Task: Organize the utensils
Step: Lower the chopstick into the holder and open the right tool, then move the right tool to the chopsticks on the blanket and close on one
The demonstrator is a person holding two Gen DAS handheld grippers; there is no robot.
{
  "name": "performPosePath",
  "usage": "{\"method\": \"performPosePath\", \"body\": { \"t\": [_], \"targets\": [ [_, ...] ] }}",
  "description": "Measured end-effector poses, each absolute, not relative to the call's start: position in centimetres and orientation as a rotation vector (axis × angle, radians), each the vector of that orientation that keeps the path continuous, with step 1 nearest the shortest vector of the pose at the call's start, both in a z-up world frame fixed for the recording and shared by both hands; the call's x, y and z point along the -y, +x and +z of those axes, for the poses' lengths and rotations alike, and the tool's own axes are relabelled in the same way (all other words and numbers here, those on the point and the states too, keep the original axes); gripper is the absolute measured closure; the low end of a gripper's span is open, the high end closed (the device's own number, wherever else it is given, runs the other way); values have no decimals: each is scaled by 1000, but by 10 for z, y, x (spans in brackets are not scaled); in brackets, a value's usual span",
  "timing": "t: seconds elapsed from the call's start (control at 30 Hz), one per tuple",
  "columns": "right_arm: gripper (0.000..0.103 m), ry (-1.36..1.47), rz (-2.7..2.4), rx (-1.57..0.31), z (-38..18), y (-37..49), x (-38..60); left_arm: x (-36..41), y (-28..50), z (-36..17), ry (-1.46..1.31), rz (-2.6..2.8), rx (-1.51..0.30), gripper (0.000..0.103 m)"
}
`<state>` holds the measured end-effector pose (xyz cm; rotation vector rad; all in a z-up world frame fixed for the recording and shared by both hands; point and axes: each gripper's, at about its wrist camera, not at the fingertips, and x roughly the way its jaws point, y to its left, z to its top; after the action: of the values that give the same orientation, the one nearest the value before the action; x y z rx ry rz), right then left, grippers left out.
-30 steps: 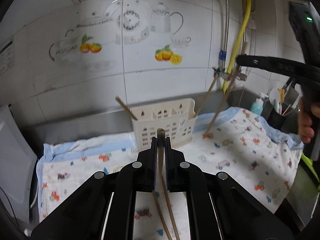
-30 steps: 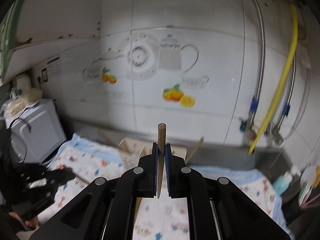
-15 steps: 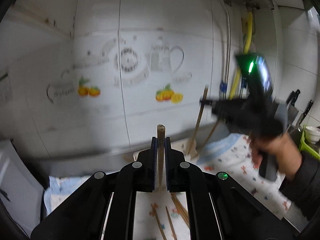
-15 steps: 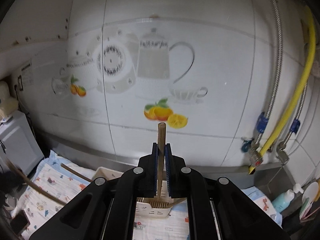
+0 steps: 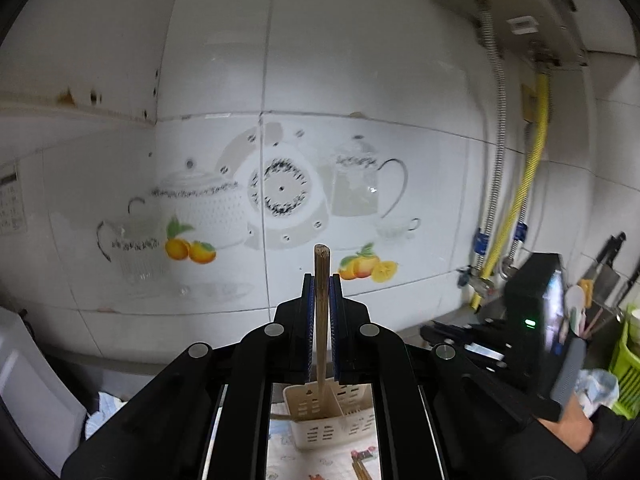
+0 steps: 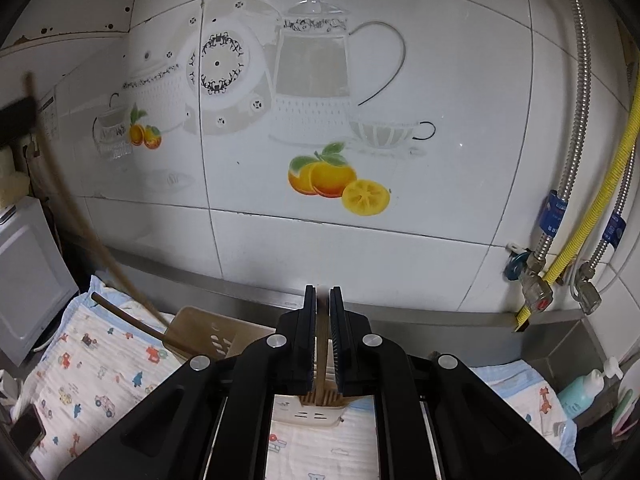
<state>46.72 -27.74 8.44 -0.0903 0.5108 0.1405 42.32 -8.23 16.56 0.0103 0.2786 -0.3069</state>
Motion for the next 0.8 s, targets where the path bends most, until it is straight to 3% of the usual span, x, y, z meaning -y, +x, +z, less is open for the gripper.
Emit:
{"method": "performPosePath", "body": {
  "t": [0.3,0.47,0.8],
  "targets": [
    [95,-103,147,-492,85,462,279,77,463,124,-23,-259,-372,97],
    [81,-97,154,-466,90,450,282,76,471,114,-18,-251,-406,97],
    [73,-75,172,-471,92,400,290,72,452,125,-25,-270,-412,95]
  ]
}}
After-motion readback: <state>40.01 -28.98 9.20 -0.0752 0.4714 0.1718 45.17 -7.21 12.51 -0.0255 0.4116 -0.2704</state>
